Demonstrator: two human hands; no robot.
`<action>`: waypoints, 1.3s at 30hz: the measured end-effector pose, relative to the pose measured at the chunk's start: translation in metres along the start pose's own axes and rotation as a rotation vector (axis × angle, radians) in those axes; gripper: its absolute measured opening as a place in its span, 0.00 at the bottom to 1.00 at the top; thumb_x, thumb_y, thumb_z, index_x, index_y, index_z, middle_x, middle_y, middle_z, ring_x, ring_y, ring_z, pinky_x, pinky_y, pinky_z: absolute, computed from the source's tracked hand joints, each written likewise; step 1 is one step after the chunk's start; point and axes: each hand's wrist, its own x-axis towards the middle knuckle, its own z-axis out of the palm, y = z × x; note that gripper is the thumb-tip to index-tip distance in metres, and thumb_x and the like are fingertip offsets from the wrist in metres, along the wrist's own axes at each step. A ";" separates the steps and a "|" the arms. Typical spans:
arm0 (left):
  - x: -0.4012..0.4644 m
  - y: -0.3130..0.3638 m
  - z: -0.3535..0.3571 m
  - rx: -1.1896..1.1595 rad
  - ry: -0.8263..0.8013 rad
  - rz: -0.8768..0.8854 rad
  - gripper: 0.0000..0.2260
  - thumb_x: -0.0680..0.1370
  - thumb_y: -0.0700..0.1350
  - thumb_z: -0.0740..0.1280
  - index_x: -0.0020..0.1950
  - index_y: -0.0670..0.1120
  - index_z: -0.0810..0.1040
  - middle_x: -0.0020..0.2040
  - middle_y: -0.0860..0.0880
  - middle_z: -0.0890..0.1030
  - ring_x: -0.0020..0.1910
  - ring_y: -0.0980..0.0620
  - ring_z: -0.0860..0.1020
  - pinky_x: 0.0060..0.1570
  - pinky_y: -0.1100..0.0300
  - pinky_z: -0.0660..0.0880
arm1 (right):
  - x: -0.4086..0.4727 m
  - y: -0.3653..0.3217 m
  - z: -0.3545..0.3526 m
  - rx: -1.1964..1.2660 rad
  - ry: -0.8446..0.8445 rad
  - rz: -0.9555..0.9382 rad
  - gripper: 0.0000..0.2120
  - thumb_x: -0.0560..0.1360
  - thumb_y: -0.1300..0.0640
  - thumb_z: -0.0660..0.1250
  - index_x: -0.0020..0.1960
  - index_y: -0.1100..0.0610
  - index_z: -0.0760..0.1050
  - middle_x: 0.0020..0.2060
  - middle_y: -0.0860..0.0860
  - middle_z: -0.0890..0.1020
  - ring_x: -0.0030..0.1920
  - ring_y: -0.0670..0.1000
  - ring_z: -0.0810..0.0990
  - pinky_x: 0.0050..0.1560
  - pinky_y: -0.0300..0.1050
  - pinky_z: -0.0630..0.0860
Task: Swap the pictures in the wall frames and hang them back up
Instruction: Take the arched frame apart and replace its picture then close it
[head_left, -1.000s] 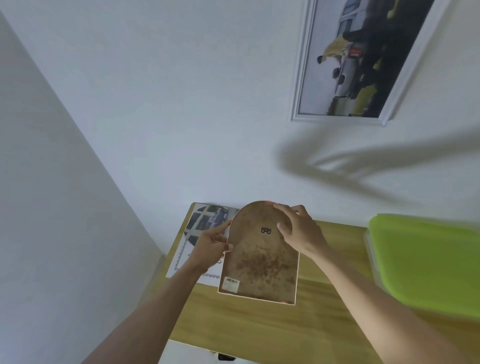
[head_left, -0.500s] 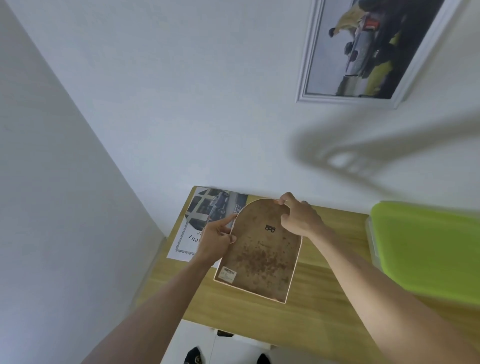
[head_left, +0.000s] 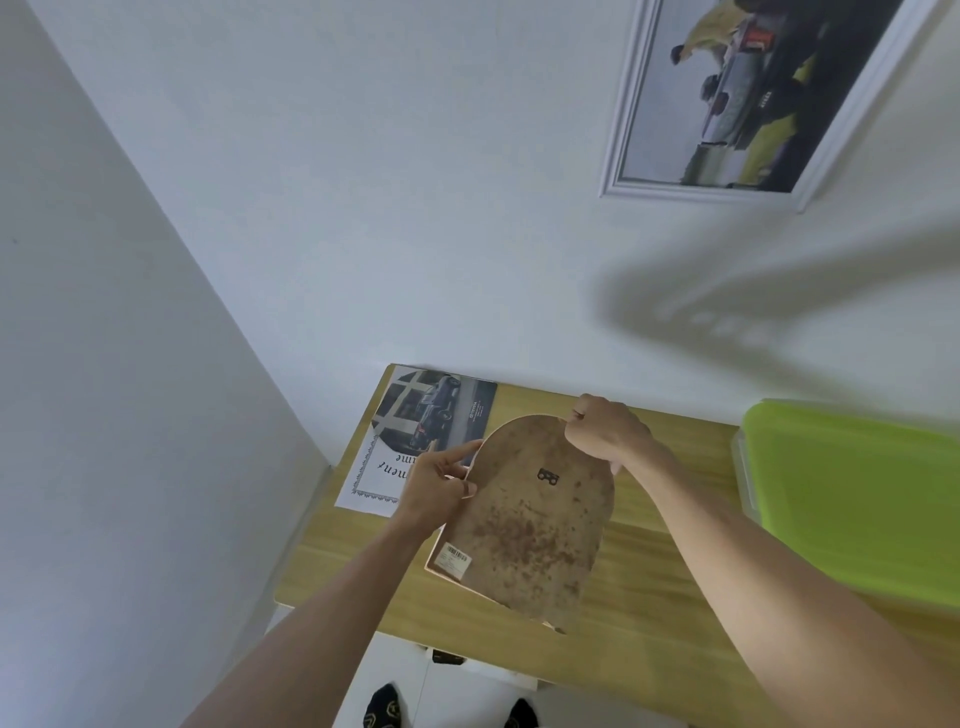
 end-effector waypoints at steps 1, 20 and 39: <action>0.001 -0.002 -0.001 -0.011 0.002 -0.010 0.29 0.71 0.28 0.65 0.66 0.53 0.79 0.42 0.43 0.85 0.44 0.51 0.83 0.36 0.66 0.77 | 0.000 0.000 0.000 0.031 0.000 -0.007 0.14 0.76 0.53 0.55 0.57 0.53 0.73 0.58 0.54 0.79 0.45 0.55 0.80 0.51 0.50 0.76; 0.018 -0.017 -0.010 -0.394 0.131 -0.209 0.27 0.74 0.30 0.69 0.70 0.49 0.75 0.39 0.43 0.80 0.44 0.48 0.80 0.55 0.43 0.76 | -0.025 0.069 0.067 0.928 -0.124 0.058 0.15 0.69 0.50 0.79 0.52 0.55 0.83 0.51 0.51 0.86 0.55 0.53 0.84 0.60 0.58 0.78; 0.013 -0.023 0.002 -0.210 -0.058 -0.276 0.39 0.70 0.23 0.66 0.75 0.53 0.67 0.43 0.40 0.82 0.45 0.45 0.81 0.42 0.50 0.79 | -0.025 0.125 0.077 1.173 0.074 0.338 0.02 0.78 0.62 0.70 0.51 0.58 0.79 0.46 0.54 0.85 0.45 0.55 0.84 0.38 0.47 0.79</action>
